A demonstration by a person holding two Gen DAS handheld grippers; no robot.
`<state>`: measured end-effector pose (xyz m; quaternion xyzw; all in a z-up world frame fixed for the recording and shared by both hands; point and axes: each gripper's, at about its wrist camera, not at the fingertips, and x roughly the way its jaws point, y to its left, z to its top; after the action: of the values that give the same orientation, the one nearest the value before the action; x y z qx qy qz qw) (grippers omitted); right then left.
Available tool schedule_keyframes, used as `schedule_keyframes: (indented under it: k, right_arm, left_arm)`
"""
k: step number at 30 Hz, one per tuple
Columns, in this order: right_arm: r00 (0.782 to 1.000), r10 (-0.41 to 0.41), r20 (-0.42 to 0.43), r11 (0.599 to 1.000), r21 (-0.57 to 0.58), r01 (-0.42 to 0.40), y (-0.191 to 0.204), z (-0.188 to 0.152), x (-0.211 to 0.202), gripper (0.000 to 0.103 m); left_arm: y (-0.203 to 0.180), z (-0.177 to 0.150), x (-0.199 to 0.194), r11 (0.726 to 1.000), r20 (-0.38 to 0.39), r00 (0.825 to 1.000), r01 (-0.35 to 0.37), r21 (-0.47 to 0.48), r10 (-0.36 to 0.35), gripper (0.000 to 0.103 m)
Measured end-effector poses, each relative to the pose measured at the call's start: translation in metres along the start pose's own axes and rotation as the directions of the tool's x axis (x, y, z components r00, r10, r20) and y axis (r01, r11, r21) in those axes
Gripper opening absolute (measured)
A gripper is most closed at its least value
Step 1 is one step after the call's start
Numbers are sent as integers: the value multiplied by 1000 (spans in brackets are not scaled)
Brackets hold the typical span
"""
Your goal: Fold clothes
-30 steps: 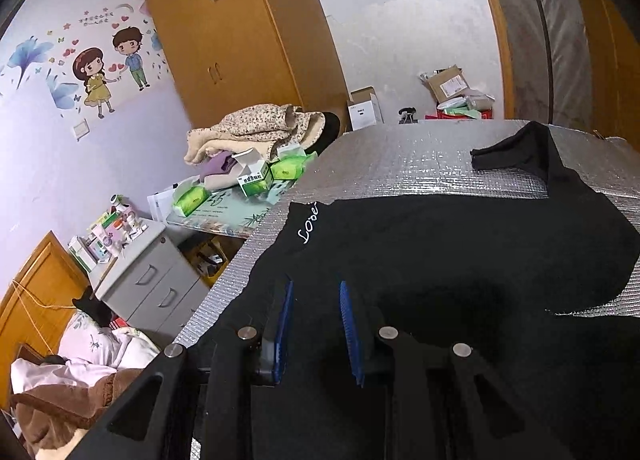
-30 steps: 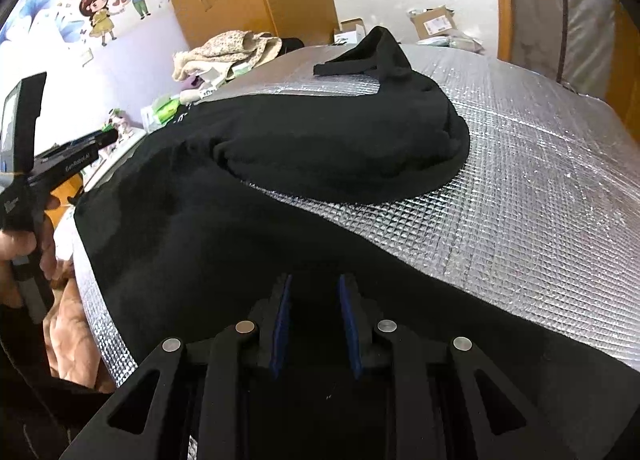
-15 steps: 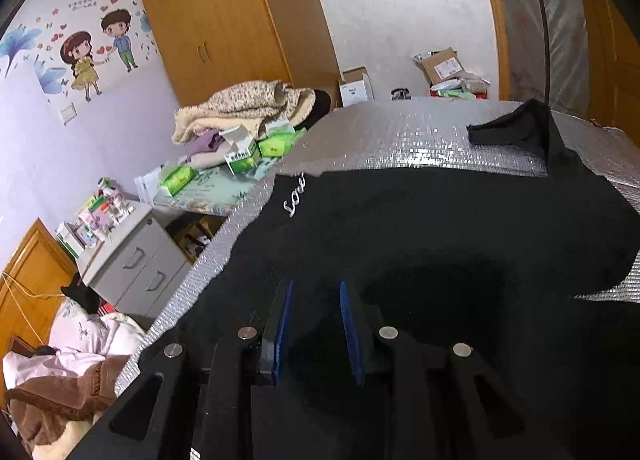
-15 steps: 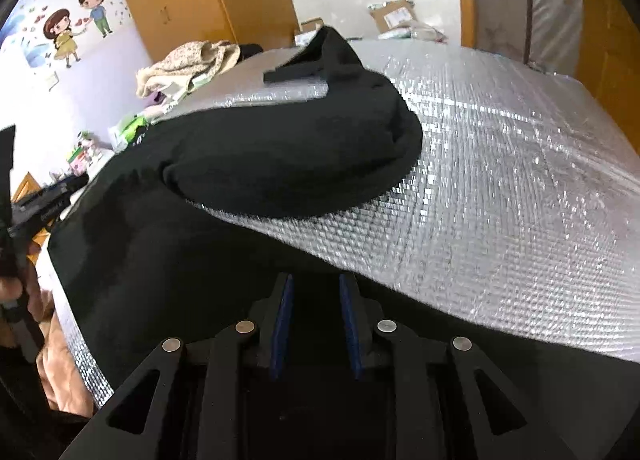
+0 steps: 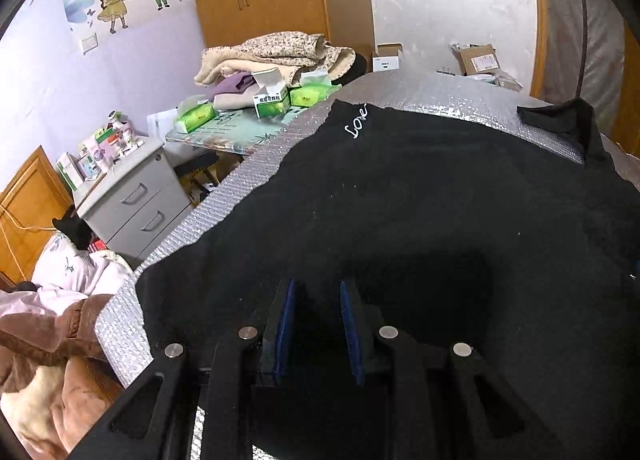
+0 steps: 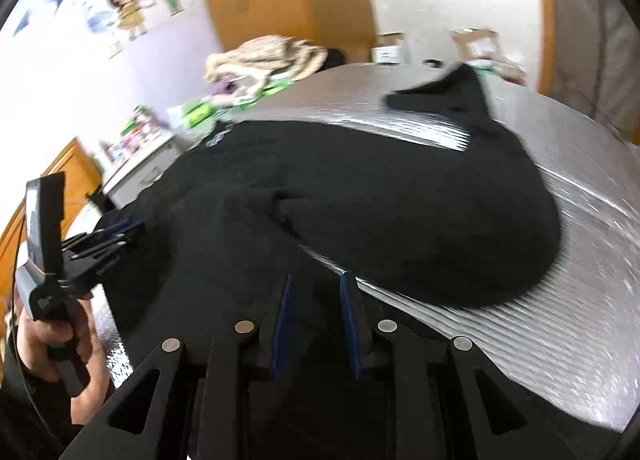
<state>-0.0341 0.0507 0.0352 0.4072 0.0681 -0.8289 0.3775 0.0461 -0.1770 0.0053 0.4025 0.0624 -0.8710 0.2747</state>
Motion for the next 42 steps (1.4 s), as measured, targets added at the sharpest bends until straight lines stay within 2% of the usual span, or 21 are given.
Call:
schedule_keyframes:
  k: [2, 4, 7, 9, 11, 14, 16, 18, 22, 25, 30, 32, 34, 35, 36, 37, 39, 42]
  right_arm:
    - [1000, 16, -26, 1000, -25, -17, 7, 4, 16, 25]
    - [998, -2, -64, 1000, -13, 1, 4, 6, 35, 25]
    - [998, -12, -61, 997, 78, 16, -16, 10, 39, 25]
    - [998, -32, -46, 995, 95, 37, -22, 12, 32, 25]
    - [999, -38, -16, 994, 99, 40, -22, 12, 18, 25]
    - [998, -31, 52, 993, 112, 25, -30, 17, -9, 25]
    - [994, -69, 88, 991, 119, 58, -41, 24, -23, 25]
    - [988, -113, 104, 984, 151, 97, -57, 31, -30, 25]
    - [977, -182, 112, 949, 280, 145, -104, 37, -39, 29]
    - [975, -200, 96, 899, 413, 144, -144, 34, -38, 38]
    - [990, -129, 48, 790, 609, 73, -198, 11, -17, 41]
    - [995, -94, 42, 766, 641, 46, -205, 5, -11, 41]
    - [996, -70, 57, 772, 635, 18, -203, 5, -9, 38]
    - [996, -61, 63, 779, 627, 8, -200, 6, -8, 22]
    - [996, -58, 66, 786, 618, 5, -197, 9, -7, 10]
    - [996, -56, 73, 795, 607, 0, -193, 12, -8, 6]
    - [994, -34, 107, 817, 576, -34, -182, 19, -12, 5]
    - [983, 41, 180, 875, 469, -123, -139, 37, -23, 3]
  left_arm:
    - [0, -1, 1, 1000, 3, 1000, 1, 0, -1, 25]
    - [1, -1, 1, 1000, 6, 1000, 11, 0, -11, 25]
    - [5, 0, 1, 999, 8, 999, 39, -7, -39, 25]
    - [10, 2, -2, 997, 7, 998, 69, -34, -69, 24]
    - [11, 7, -12, 990, 41, 991, 127, -56, -125, 24]
    - [1, 13, -27, 981, 92, 978, 190, -30, -187, 24]
    - [-12, 15, -30, 967, 94, 963, 253, -4, -252, 24]
    - [-25, 15, -29, 959, 80, 955, 284, 24, -285, 24]
    - [-53, 12, -26, 930, 55, 930, 358, 78, -363, 24]
    - [-65, 10, -20, 924, 37, 926, 370, 93, -375, 24]
    - [-76, 5, -7, 920, 7, 925, 377, 102, -380, 24]
    - [-75, 2, -3, 921, 3, 926, 376, 104, -379, 24]
    - [-78, 2, -4, 919, 7, 925, 378, 110, -381, 24]
    - [-78, 2, -3, 918, 5, 924, 379, 113, -382, 24]
    - [-78, 1, -4, 918, 6, 924, 379, 113, -382, 24]
    - [-77, 0, -4, 918, 7, 924, 379, 113, -382, 24]
    - [-77, 0, -5, 917, 9, 923, 383, 110, -386, 24]
    - [-76, -1, -5, 916, 11, 920, 388, 103, -391, 24]
